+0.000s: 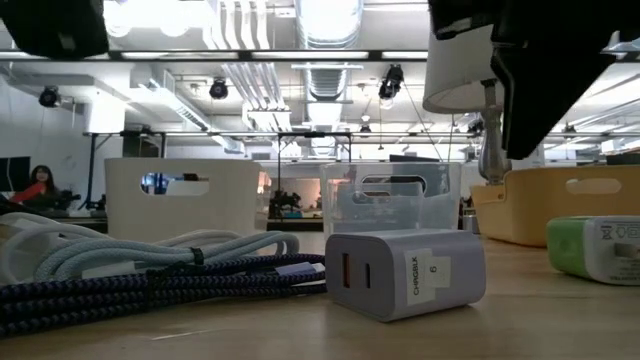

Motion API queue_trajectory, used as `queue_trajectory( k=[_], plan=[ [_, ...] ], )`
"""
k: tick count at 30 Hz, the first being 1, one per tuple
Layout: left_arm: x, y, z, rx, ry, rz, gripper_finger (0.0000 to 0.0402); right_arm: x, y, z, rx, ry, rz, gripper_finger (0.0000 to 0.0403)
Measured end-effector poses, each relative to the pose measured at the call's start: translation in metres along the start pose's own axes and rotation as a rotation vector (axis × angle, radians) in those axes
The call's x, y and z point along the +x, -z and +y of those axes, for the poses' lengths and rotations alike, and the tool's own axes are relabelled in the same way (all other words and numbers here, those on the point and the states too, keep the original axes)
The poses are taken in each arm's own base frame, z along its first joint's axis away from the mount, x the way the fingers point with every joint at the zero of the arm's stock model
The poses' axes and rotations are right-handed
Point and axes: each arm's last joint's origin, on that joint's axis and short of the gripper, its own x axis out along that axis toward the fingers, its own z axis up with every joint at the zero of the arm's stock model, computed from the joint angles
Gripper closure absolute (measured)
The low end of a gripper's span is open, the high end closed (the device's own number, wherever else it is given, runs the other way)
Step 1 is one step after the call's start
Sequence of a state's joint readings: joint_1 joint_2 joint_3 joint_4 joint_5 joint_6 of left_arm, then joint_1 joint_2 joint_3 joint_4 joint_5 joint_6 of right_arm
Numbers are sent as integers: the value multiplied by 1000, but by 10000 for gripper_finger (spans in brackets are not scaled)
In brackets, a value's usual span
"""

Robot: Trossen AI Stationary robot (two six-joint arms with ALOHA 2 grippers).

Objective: Pick and place items into bin
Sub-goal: Put the white charger cable into the white bin

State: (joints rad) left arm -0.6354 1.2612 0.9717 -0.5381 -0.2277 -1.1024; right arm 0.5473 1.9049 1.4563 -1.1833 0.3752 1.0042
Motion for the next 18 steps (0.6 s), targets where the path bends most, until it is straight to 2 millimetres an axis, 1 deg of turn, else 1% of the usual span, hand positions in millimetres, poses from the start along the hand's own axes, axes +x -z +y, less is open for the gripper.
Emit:
queue_trajectory(
  k=[2,5,8,11,14,16,18],
  plan=[
    [8,6,-5,60,26,51,237,-1,2,1,-7,-4,-1,172],
    [26,20,-7,143,-13,102,237,-2,5,3,-6,-5,-6,171],
    [47,29,-12,158,-14,114,237,-3,7,4,9,-5,-13,170],
    [68,33,-18,181,15,91,237,-4,8,6,11,-7,-16,170],
    [88,35,-19,194,-9,89,237,-4,10,7,7,-9,-18,170],
    [97,34,-19,183,-33,94,237,-5,10,7,6,-9,-18,170],
    [104,30,-19,134,-60,95,237,-4,10,7,6,-9,-18,170]
  ],
)
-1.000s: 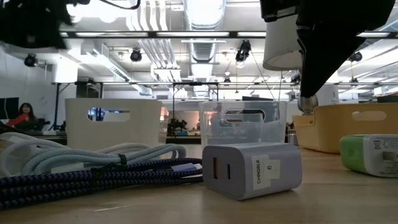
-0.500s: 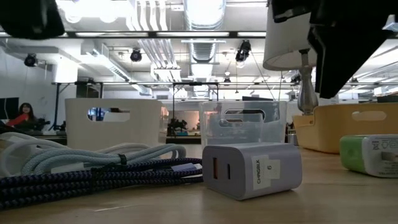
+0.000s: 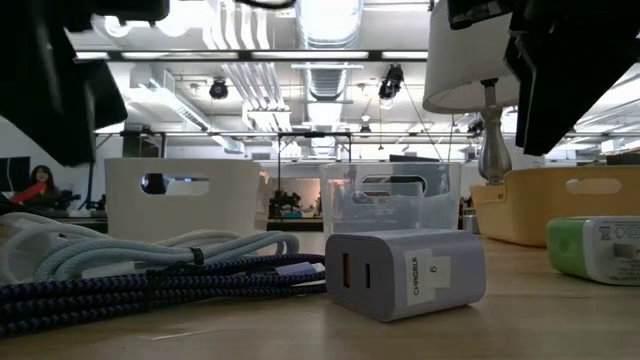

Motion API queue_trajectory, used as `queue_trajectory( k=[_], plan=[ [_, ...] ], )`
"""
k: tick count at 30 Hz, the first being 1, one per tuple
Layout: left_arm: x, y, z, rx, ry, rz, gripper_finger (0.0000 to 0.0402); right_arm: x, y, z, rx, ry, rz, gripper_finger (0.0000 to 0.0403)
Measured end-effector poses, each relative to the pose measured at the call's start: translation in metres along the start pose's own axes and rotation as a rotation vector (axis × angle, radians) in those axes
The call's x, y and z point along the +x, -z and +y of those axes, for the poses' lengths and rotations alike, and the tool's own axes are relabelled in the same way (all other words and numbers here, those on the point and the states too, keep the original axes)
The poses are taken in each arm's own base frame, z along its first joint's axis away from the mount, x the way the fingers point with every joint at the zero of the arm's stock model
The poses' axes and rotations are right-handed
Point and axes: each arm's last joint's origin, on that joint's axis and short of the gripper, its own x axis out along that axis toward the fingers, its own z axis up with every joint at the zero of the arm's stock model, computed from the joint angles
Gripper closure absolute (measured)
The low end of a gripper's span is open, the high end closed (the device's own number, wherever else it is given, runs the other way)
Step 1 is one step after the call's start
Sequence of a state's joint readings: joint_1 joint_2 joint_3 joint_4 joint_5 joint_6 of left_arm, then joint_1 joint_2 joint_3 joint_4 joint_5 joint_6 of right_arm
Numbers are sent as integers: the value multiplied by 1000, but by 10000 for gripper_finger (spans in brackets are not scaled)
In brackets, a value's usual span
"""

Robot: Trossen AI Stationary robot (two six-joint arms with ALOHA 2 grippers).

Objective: Pick and place items into bin
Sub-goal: Put the white charger cable into the white bin

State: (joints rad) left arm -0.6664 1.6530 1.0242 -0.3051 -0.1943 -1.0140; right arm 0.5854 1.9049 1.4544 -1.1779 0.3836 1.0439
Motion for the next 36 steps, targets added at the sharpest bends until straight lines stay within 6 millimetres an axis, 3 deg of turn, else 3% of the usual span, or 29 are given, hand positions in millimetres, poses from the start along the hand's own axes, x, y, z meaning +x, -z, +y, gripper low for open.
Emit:
queue_trajectory(
  k=[10,14,28,32,36],
  plan=[
    [33,-10,-3,1,-112,-9,237,-1,1,1,-2,-4,-3,170],
    [37,-8,0,24,-200,3,237,-1,2,2,-2,-6,-4,170],
    [58,-1,2,81,-248,33,238,1,3,1,-4,5,-8,172],
    [61,0,4,85,-263,37,264,2,3,1,-6,8,-7,172],
    [59,-1,4,86,-267,41,329,3,4,1,-8,12,-4,172]
  ],
)
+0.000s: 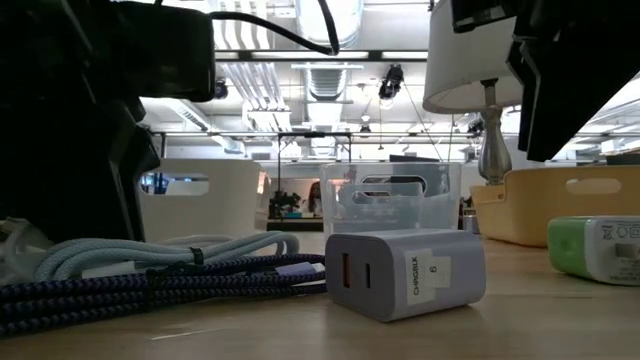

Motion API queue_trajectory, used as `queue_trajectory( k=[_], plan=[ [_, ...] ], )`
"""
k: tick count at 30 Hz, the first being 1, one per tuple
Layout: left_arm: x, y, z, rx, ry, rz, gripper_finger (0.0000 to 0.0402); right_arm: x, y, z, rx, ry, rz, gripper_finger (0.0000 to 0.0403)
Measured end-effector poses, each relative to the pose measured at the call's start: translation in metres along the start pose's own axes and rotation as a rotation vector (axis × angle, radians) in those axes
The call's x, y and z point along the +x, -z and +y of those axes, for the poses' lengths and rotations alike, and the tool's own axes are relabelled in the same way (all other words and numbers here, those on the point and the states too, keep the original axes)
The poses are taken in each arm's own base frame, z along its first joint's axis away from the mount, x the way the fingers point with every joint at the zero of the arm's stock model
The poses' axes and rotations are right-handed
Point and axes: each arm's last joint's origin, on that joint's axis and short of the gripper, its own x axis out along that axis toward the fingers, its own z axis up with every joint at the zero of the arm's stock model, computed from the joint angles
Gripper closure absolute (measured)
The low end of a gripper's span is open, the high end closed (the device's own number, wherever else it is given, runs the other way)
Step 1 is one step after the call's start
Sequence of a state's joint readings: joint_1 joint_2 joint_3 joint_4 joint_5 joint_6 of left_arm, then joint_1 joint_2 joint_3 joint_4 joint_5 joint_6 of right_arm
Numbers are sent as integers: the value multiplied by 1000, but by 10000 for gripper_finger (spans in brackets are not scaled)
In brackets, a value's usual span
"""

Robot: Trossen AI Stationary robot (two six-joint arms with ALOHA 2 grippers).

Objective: Pick and place items into bin
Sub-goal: Put the white charger cable into the white bin

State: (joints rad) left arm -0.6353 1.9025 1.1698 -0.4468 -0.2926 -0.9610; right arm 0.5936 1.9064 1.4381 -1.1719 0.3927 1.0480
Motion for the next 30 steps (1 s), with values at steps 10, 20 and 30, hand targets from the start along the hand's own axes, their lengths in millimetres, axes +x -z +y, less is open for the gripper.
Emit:
queue_trajectory(
  k=[10,20,30],
  plan=[
    [-26,-13,-1,-62,57,-40,378,5,3,-1,27,16,9,174],
    [-142,-36,55,-745,15,-512,378,5,5,-4,348,46,14,175],
    [-112,-33,133,-1066,-40,-576,378,6,0,-7,428,67,-44,175]
  ],
)
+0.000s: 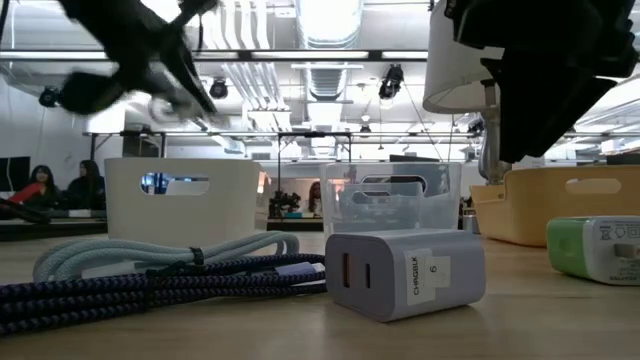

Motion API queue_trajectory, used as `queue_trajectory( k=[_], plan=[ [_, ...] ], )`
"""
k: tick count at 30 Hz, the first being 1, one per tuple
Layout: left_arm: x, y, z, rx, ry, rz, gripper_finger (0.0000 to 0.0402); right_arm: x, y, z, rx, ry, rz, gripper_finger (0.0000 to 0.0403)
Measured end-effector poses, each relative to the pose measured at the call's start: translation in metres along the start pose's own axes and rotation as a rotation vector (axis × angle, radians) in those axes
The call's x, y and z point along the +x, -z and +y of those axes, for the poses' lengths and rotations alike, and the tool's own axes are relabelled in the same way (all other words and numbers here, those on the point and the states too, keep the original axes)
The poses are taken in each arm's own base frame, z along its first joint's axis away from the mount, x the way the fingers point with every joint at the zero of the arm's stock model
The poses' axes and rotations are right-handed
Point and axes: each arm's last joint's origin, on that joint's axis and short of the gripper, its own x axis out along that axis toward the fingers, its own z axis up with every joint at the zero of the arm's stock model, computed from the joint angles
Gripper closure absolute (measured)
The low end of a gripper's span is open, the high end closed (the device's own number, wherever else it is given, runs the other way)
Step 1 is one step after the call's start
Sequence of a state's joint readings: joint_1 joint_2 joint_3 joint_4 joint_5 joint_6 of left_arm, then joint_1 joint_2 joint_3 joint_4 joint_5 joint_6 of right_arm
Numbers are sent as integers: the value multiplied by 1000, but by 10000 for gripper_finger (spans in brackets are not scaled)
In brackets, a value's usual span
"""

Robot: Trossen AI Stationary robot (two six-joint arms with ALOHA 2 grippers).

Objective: Pick and place items into bin
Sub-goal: Put the white charger cable into the white bin, then put the light blue charger cable into the white bin

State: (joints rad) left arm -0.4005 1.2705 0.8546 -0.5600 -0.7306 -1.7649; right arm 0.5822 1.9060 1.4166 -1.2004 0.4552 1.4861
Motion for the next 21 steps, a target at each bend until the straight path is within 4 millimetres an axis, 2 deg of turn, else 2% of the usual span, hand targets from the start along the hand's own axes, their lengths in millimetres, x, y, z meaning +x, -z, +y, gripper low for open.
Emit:
queue_trajectory(
  k=[3,6,9,13,15,18,21],
  plan=[
    [21,4,12,-26,36,96,356,0,0,0,0,1,0,175],
    [33,10,24,-32,29,134,300,0,0,0,0,0,3,175],
    [35,7,23,-39,30,107,242,0,0,0,3,-2,7,175],
    [28,3,18,6,79,115,185,0,0,0,-2,-1,10,175],
    [18,1,6,133,175,142,173,0,0,0,-17,0,10,175],
    [-10,1,-25,408,438,280,180,0,0,-1,-63,1,11,175],
    [-22,11,-39,558,490,420,204,0,0,0,-115,1,11,175]
  ],
)
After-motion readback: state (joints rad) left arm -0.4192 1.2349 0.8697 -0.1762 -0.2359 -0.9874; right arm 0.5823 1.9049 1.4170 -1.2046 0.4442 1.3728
